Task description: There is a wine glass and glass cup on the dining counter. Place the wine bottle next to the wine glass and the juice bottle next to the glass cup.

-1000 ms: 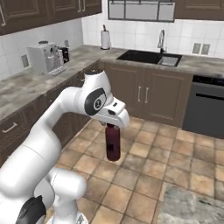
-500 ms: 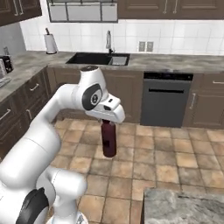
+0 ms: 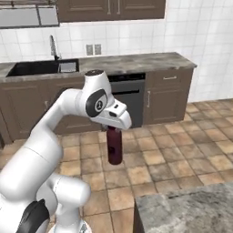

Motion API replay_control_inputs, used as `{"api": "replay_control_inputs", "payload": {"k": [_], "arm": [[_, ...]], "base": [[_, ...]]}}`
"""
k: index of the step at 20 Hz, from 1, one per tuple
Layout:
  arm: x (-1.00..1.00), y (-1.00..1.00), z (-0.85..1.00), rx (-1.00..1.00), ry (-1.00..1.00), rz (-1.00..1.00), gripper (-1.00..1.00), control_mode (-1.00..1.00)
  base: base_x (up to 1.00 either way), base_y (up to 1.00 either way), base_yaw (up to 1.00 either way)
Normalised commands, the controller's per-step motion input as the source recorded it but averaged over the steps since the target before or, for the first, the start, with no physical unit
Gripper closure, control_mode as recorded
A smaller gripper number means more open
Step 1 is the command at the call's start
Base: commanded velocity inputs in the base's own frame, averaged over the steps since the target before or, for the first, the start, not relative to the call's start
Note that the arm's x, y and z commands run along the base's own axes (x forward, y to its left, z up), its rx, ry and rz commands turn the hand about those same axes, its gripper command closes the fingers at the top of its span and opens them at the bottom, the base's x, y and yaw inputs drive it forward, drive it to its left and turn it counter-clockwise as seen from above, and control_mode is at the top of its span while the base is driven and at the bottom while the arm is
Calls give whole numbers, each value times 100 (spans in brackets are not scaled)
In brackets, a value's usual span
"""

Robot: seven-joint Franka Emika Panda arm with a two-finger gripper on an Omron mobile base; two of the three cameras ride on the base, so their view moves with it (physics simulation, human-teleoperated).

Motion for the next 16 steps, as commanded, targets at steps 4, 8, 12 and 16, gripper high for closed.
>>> {"api": "replay_control_inputs", "payload": {"k": [4, 8, 12, 16], "arm": [[0, 0, 0, 0, 0, 0, 100, 100], [0, 0, 0, 0, 0, 0, 100, 100], [0, 0, 0, 0, 0, 0, 100, 100], [0, 0, 0, 0, 0, 0, 100, 100]], "base": [[60, 36, -42], [56, 40, -41], [53, 33, -50], [46, 30, -58]]}}
